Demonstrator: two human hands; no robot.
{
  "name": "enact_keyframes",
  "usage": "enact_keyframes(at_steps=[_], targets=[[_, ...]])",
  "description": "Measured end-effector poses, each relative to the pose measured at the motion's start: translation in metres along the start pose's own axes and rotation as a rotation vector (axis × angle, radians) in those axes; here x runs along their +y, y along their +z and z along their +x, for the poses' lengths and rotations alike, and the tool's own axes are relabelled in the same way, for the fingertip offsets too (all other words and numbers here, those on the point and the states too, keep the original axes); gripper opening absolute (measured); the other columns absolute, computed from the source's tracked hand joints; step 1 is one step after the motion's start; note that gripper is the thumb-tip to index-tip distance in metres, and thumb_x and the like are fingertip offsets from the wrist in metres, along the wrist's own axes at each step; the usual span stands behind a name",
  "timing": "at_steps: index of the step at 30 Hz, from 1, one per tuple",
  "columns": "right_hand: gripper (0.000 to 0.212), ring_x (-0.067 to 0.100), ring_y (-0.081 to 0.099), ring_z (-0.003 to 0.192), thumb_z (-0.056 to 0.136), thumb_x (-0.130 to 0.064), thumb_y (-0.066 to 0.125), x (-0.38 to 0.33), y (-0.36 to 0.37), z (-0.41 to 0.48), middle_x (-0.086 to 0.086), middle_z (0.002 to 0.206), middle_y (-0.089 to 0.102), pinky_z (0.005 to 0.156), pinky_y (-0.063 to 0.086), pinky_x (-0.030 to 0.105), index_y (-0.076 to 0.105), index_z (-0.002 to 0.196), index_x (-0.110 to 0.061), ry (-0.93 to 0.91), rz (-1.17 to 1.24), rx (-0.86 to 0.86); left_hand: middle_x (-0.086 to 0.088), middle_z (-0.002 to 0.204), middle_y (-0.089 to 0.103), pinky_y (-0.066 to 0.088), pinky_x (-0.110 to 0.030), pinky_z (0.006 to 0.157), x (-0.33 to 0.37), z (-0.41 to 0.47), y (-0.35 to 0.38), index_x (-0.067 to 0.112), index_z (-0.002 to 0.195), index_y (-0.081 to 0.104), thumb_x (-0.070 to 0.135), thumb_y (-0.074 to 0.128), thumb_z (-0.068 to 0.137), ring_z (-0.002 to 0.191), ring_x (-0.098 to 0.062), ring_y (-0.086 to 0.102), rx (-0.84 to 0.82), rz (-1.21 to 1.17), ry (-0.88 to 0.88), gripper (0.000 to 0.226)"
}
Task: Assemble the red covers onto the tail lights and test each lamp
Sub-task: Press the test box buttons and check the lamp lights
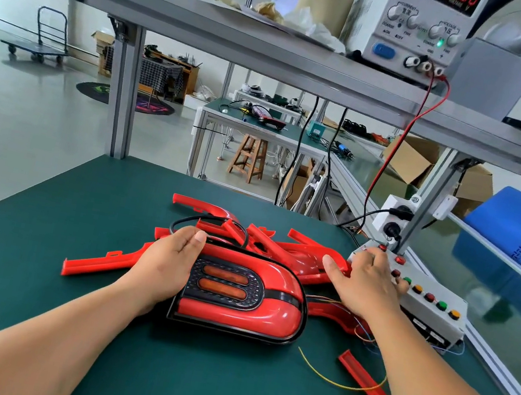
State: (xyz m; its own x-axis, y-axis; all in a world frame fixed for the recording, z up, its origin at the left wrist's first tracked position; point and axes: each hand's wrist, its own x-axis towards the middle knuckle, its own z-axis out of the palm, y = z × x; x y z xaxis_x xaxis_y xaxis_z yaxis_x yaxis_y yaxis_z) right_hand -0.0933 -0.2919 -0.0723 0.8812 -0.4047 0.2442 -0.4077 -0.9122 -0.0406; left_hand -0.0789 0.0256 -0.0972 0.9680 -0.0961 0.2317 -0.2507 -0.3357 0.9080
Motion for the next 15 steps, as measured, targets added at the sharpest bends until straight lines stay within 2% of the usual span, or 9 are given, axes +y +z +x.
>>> enact_keyframes(at_steps=[4,8,11,15], targets=[[0.080,0.023,0.015,0.145,0.088,-0.075,0.020,0.008,-0.010,-0.010,0.005,0.157,0.016,0.108,0.017,0.051,0.039,0.140,-0.017,0.034,-0.040,0.035,-0.009,0.075,0.055,0.038,-0.034,0.068,-0.001,0.000,0.000,0.008,0.093,0.056,0.041,0.035,0.102,0.071,-0.019,0.047,-0.003,0.002,0.014,0.040],[0.084,0.033,0.008,0.149,0.091,-0.072,0.020,0.026,-0.018,-0.027,0.017,0.161,0.011,0.111,0.016,0.050,0.032,0.145,-0.009,0.209,-0.117,0.064,-0.005,0.070,0.052,0.037,-0.033,0.065,-0.001,0.000,0.000,0.010,0.090,0.056,0.041,0.035,0.101,0.067,-0.017,0.045,-0.002,0.001,0.020,0.039],[0.086,0.036,0.002,0.150,0.092,-0.070,0.021,0.038,-0.022,-0.037,0.023,0.161,0.005,0.114,0.012,0.049,0.027,0.147,-0.004,0.321,-0.116,0.014,-0.001,0.068,0.050,0.036,-0.033,0.063,-0.002,0.000,0.000,0.011,0.088,0.056,0.041,0.035,0.101,0.065,-0.015,0.043,-0.005,-0.006,0.022,0.039],[0.094,0.037,0.007,0.149,0.090,-0.074,0.017,0.048,-0.020,-0.045,0.026,0.159,0.015,0.117,0.013,0.047,0.027,0.147,-0.001,0.384,-0.128,-0.037,0.000,0.068,0.050,0.036,-0.033,0.064,-0.003,0.000,0.000,0.010,0.085,0.054,0.041,0.036,0.101,0.065,-0.015,0.043,0.003,0.006,0.024,0.040]])
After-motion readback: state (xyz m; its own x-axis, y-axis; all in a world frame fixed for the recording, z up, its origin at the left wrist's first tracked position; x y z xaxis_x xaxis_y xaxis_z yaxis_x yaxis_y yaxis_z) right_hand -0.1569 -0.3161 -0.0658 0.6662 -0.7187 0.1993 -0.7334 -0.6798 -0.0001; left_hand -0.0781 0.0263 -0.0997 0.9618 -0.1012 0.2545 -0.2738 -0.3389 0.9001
